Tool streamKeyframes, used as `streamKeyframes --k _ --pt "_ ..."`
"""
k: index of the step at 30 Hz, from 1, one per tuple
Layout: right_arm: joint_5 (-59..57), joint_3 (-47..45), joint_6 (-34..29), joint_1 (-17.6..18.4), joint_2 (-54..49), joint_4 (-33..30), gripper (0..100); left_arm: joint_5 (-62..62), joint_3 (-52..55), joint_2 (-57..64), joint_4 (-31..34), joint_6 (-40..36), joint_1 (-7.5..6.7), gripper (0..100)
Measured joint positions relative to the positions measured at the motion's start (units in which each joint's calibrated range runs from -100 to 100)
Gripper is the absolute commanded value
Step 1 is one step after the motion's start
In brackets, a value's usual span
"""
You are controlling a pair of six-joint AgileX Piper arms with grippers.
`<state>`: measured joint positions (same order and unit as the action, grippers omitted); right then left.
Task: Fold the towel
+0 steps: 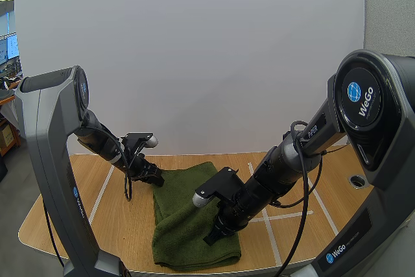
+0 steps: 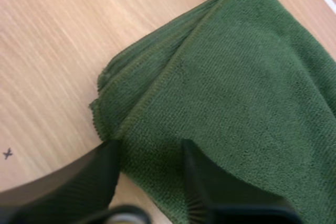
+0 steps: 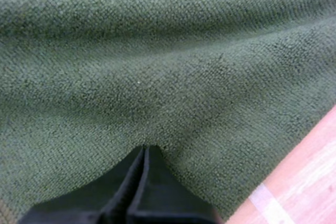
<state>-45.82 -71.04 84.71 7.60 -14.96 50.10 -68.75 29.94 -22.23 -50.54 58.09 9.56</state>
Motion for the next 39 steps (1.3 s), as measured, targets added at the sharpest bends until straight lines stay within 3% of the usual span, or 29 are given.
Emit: streamKeyframes --k 2,3,29,31,33,37,39 --pt "0.0 0.0 0.0 0.0 0.0 0.0 0 -0.5 0.0 0.0 -0.1 0.1 0.00 1" --pt "0.0 0.0 0.0 0.0 0.0 0.0 0 -0.8 0.0 -0.1 -0.1 0.2 0.00 0" --pt "0.0 0.0 -1.1 0.0 0.0 -0.3 0 -8.5 -9.1 -0.1 -3.5 1.2 0.00 1" --pt "0.0 0.0 -1.1 0.0 0.0 -0.3 0 -8.5 -9.3 -0.1 -3.3 1.2 0.00 10" --pt "0.0 0.0 -1.1 0.0 0.0 -0.3 0 -9.1 -9.3 -1.1 -3.0 1.2 0.00 29" --pt "0.0 0.0 -1.1 0.0 0.0 -0.3 0 -9.1 -9.3 -1.5 -2.7 0.4 0.00 82" --pt "0.0 0.0 -1.1 0.0 0.0 -0.3 0 -9.2 -9.3 -1.5 -2.7 0.2 0.00 92"
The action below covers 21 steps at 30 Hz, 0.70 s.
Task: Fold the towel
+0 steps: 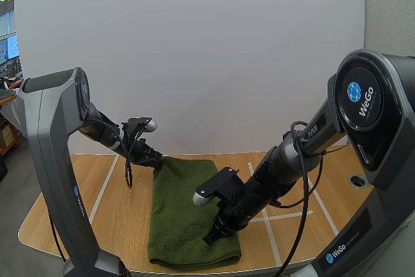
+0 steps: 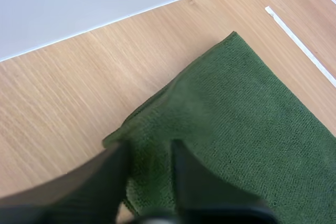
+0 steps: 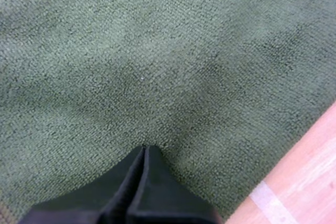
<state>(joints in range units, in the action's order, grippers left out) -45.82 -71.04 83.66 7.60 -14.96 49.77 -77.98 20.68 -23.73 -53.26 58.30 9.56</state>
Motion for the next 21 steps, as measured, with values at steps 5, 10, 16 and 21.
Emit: streamKeyframes --k 5,10,16,21 --pt "0.0 0.0 0.0 0.0 0.0 0.0 0 0.0 0.0 0.0 0.1 -0.5 0.00 92" --pt "0.0 0.0 -0.1 0.0 0.0 -0.1 0 0.0 0.0 0.0 0.1 -1.7 0.00 92" --pt "-0.2 -0.2 -0.9 0.0 -2.1 -0.7 0 -5.2 0.0 3.6 0.6 -2.9 0.00 84" --pt "-4.3 1.3 -8.0 0.0 -14.7 -6.5 0 -17.9 1.7 15.1 5.8 -6.2 0.00 84"
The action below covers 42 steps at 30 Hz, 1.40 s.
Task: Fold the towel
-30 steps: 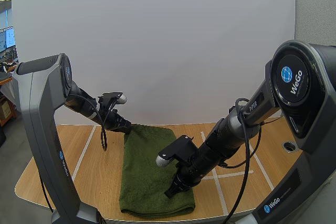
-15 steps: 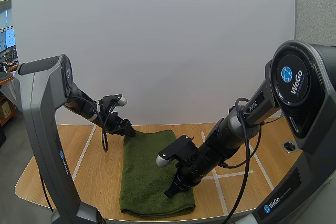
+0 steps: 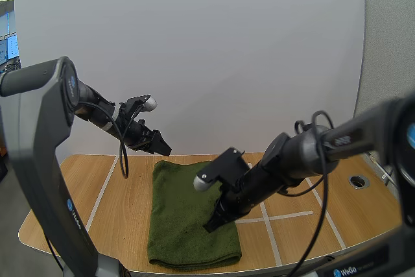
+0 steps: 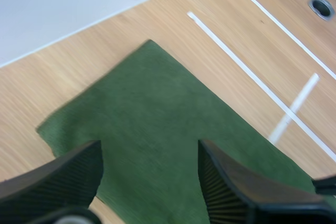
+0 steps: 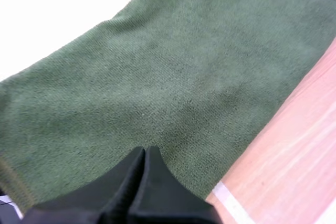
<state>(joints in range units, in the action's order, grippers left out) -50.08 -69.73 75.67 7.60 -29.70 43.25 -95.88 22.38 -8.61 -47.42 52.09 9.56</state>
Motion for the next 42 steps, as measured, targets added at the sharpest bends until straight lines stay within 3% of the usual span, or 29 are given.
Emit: streamKeyframes --k 2,7,9,15,33,37,42 --pt "-1.9 0.5 -1.8 0.0 -2.5 -1.5 0 -1.4 1.6 2.2 1.2 0.0 0.00 79" --pt "-5.7 1.0 -7.6 0.0 -7.0 -7.8 0 -2.6 7.2 8.8 2.2 0.8 0.00 52" --pt "-5.9 1.0 -8.7 0.0 -7.3 -8.8 0 -2.8 10.0 12.6 2.7 1.3 0.00 35" --pt "-3.5 1.1 -11.7 0.0 -7.6 -11.1 0 -3.2 19.8 24.5 3.6 2.3 0.00 0" --pt "6.6 5.0 -10.9 0.0 -4.8 -11.1 0 -3.2 35.2 33.2 4.9 1.2 0.00 0" --pt "7.2 14.7 -10.3 0.0 5.3 -7.9 0 -3.2 37.9 35.2 5.2 1.2 0.00 0" --pt "7.4 20.1 -9.3 0.0 12.7 -5.4 0 -3.2 39.5 38.6 5.6 1.2 0.00 0"
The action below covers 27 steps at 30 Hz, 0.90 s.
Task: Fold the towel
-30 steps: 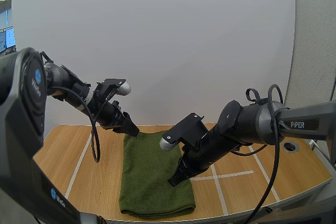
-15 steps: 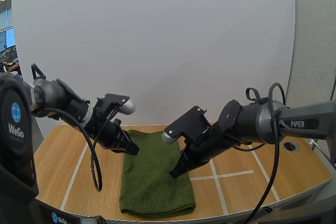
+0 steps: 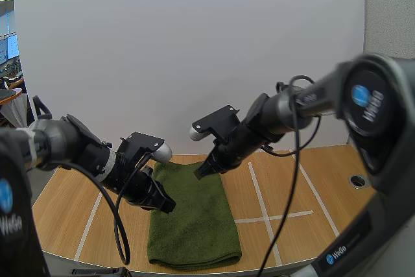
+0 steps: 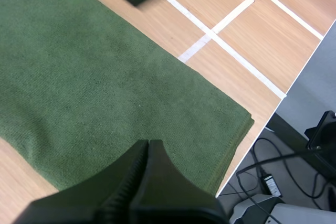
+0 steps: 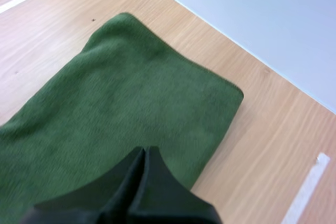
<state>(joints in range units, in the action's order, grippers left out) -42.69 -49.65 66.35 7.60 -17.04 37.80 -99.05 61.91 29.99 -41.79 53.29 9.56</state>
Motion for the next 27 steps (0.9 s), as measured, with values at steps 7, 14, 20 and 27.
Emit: streamKeyframes --k 7,14,20,27 --pt "0.4 11.6 1.4 0.0 11.5 3.3 0 0.0 3.3 8.1 0.1 0.0 0.00 0" --pt "3.1 19.4 1.5 -1.1 21.3 8.3 34 0.0 3.3 10.8 0.3 -1.0 0.00 0" --pt "5.2 20.1 1.5 -3.5 23.5 11.1 72 0.0 3.3 11.6 0.4 -1.5 0.00 0" --pt "7.1 20.7 1.6 -4.2 26.7 11.7 72 0.0 3.3 11.6 0.4 -1.5 0.00 0"
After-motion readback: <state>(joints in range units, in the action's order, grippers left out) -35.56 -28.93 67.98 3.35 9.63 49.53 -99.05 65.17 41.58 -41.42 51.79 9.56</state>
